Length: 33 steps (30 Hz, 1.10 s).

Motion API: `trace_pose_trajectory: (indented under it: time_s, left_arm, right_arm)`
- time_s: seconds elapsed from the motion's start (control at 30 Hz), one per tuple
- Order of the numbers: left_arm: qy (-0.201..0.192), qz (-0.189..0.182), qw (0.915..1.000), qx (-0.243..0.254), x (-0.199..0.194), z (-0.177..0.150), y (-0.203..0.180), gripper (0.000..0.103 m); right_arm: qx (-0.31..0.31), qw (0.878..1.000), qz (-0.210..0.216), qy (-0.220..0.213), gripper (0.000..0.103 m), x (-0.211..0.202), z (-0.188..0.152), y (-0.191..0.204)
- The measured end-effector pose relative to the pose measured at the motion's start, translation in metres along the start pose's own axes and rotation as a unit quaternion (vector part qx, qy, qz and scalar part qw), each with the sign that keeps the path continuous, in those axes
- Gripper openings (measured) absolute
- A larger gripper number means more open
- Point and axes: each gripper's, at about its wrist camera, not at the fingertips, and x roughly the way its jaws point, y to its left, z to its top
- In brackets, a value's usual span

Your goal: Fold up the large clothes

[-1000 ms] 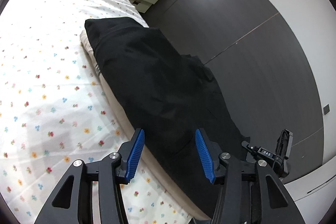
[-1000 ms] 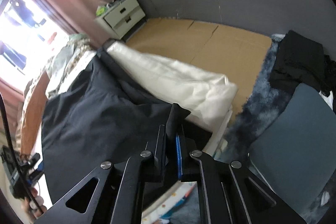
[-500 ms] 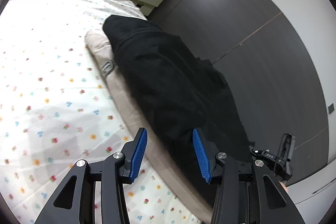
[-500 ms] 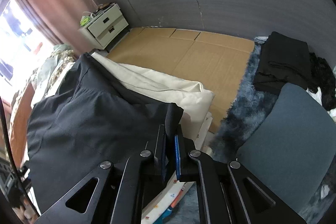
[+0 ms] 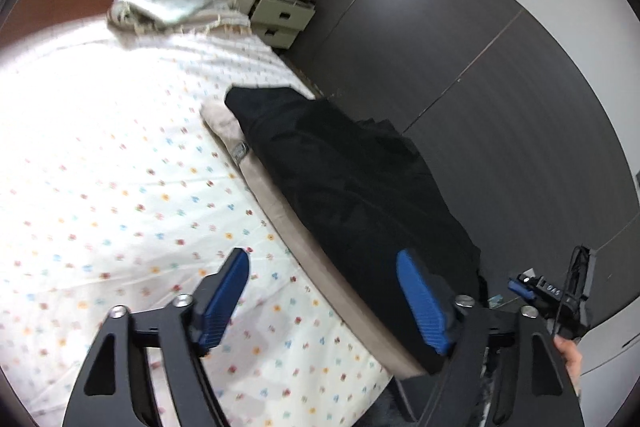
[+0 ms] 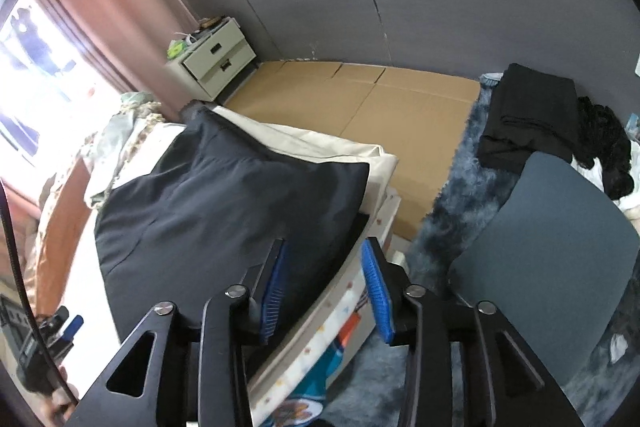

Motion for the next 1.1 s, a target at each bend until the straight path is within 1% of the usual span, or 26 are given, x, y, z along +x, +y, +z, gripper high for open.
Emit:
trace_pose_trajectory:
  time_s: [0.03, 0.1, 0.13, 0.17, 0.2, 0.27, 0.37, 0.47, 0.63, 0.77, 0.9, 0.97, 1.1]
  left_arm:
    - [-0.008, 0.003, 0.9999, 0.006, -0.013, -0.002, -0.003, 0.085]
    - [-0.018, 0.009, 0.9997, 0.013, -0.032, -0.003, -0.007, 0.095]
    - [-0.023, 0.015, 0.9995, 0.018, -0.046, -0.005, -0.009, 0.096]
    - [-0.029, 0.017, 0.9991, 0.025, -0.059, -0.007, -0.012, 0.097]
    - [-0.036, 0.019, 0.9987, 0.03, -0.07, -0.009, -0.013, 0.099]
    - [-0.053, 0.023, 0.9976, 0.038, -0.095, -0.014, -0.017, 0.102]
    - [-0.067, 0.026, 0.9962, 0.048, -0.124, -0.019, -0.02, 0.102]
    - [-0.074, 0.04, 0.9945, 0.062, -0.157, -0.03, -0.022, 0.102]
    - [-0.092, 0.067, 0.99, 0.083, -0.202, -0.047, -0.026, 0.103]
    - [-0.118, 0.086, 0.9835, 0.107, -0.242, -0.066, -0.032, 0.103]
    - [-0.135, 0.1, 0.9797, 0.109, -0.274, -0.082, -0.035, 0.103]
    - [-0.145, 0.125, 0.9735, 0.125, -0.292, -0.094, -0.042, 0.103]
    - [-0.159, 0.143, 0.967, 0.139, -0.321, -0.116, -0.052, 0.103]
  right_arm:
    - [-0.004, 1.0, -0.001, -0.003, 0.052, -0.009, -0.003, 0.003]
    - [-0.018, 1.0, 0.004, -0.009, 0.062, -0.026, -0.008, 0.012]
    - [-0.027, 1.0, 0.009, -0.013, 0.066, -0.034, -0.012, 0.017]
    - [-0.034, 0.999, 0.012, -0.016, 0.077, -0.041, -0.016, 0.022]
    - [-0.039, 0.999, 0.014, -0.019, 0.086, -0.048, -0.019, 0.026]
    - [-0.046, 0.998, 0.023, -0.026, 0.09, -0.06, -0.026, 0.035]
    - [-0.053, 0.998, 0.032, -0.032, 0.096, -0.078, -0.038, 0.048]
    - [-0.062, 0.996, 0.038, -0.044, 0.097, -0.095, -0.048, 0.058]
    - [-0.071, 0.994, 0.061, -0.057, 0.098, -0.115, -0.069, 0.07]
    - [-0.087, 0.991, 0.07, -0.071, 0.098, -0.138, -0.082, 0.08]
    - [-0.106, 0.988, 0.08, -0.082, 0.098, -0.162, -0.095, 0.089]
    - [-0.116, 0.986, 0.088, -0.087, 0.098, -0.175, -0.104, 0.092]
    - [-0.131, 0.982, 0.094, -0.102, 0.098, -0.199, -0.122, 0.096]
